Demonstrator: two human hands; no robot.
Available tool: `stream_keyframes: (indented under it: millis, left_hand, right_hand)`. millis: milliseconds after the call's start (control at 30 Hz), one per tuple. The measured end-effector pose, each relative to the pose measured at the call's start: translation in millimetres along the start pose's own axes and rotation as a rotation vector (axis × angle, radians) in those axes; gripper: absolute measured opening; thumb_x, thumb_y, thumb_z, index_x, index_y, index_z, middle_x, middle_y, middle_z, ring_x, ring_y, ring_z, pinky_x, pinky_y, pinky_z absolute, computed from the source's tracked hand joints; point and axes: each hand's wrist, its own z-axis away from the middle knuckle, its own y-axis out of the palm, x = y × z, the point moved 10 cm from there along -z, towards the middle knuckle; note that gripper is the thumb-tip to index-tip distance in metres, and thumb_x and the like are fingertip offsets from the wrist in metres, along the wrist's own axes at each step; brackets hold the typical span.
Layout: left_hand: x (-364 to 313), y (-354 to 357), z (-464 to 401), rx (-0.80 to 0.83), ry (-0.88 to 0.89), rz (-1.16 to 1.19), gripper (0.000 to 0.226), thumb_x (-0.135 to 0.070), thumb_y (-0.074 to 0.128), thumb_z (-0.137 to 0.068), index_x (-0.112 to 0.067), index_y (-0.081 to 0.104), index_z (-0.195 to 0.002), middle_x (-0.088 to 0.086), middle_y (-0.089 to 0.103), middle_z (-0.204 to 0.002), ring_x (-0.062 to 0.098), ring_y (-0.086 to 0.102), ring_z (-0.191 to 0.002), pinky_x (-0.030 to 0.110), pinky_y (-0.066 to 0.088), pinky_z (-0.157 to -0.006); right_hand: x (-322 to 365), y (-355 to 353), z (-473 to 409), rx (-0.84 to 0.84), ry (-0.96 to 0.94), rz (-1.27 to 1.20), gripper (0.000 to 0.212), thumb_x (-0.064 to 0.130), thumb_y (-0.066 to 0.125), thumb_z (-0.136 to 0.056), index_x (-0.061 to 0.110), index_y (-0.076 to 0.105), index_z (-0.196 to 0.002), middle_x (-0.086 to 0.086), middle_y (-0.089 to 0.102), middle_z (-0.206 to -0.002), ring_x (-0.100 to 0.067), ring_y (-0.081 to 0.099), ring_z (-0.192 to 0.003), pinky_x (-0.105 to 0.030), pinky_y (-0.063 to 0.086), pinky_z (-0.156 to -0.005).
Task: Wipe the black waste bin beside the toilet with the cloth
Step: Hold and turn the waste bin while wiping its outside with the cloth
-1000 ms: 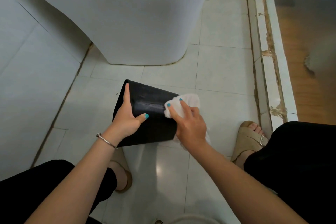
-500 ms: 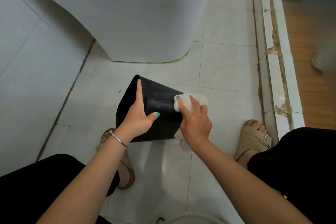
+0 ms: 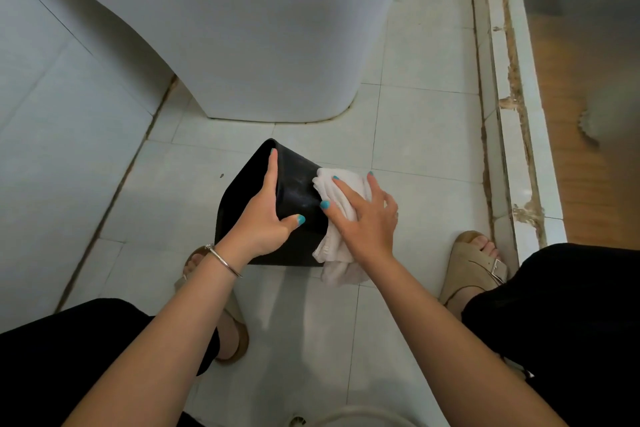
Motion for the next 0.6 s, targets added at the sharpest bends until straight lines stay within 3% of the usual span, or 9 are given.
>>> stream_keyframes:
  millis: [100,200,333,467,533,600]
  left_hand:
    - [-0.5,-2.4,-0.6,0.011,0.006,-0.001,0.112,-0.012,0.072,-0.082,-0.052,-0.014,-0.143,-0.021,0.029,-0.131,-0.002,0.037,-0.112,0.014,0.034,-0.087]
    - [-0.7,-2.6,0.5,0.015,0.021,-0.006,0.112,-0.012,0.072,-0.082,-0.052,-0.013,-0.143,-0.021,0.028,-0.133,-0.001,0.035,-0.116,0.021,0.034,-0.094]
    - [-1.8,-1.4,3.1,0.019,0.033,-0.001,0.112,-0.013,0.072,-0.082,-0.052,-0.014,-0.142,-0.020,0.027,-0.135,0.001,0.034,-0.118,0.024,0.034,-0.097]
    - [-5.1,0.9,3.7,0.026,0.036,-0.010,0.112,-0.015,0.071,-0.083,-0.058,-0.016,-0.139,-0.016,0.021,-0.149,0.008,0.030,-0.129,0.030,0.032,-0.103]
    - [-7.1,3.1,5.0,0.037,0.051,-0.020,0.111,-0.015,0.071,-0.083,-0.059,-0.016,-0.137,-0.016,0.017,-0.152,0.014,0.028,-0.136,0.033,0.031,-0.105]
    - [-8.4,5.0,5.2,0.039,0.056,-0.028,0.111,-0.015,0.071,-0.084,-0.058,-0.016,-0.138,-0.016,0.018,-0.152,0.011,0.031,-0.133,0.030,0.031,-0.103]
  right_hand:
    - [-8.4,8.8,3.3,0.094,-0.033,0.068,0.067,0.087,0.029,-0.072,0.069,0.014,-0.135,0.015,0.013,-0.159,-0.026,0.023,-0.137,-0.045,0.029,-0.111]
    - [-10.6,11.7,4.5,0.073,-0.028,0.061,0.070,0.085,0.027,-0.073,0.063,0.017,-0.139,0.017,0.014,-0.158,-0.024,0.023,-0.135,-0.041,0.036,-0.105]
    - [-15.9,14.0,0.4,0.036,-0.016,0.012,0.057,0.075,0.030,-0.083,0.063,0.020,-0.138,0.020,0.022,-0.155,-0.021,0.026,-0.131,-0.037,0.038,-0.100]
    - [-56.5,13.6,-8.6,0.035,0.157,-0.042,0.054,0.064,0.037,-0.091,0.048,0.033,-0.142,0.016,0.029,-0.153,-0.023,0.030,-0.131,-0.037,0.038,-0.090]
    - [-74.4,13.2,-9.2,0.042,0.238,-0.046,0.054,0.066,0.037,-0.091,0.046,0.035,-0.141,0.014,0.031,-0.152,-0.025,0.034,-0.129,-0.037,0.036,-0.085]
    - [-83.0,13.0,-11.1,0.054,0.298,-0.084,0.055,0.068,0.039,-0.089,0.047,0.035,-0.139,0.011,0.032,-0.151,-0.026,0.038,-0.127,-0.037,0.033,-0.084]
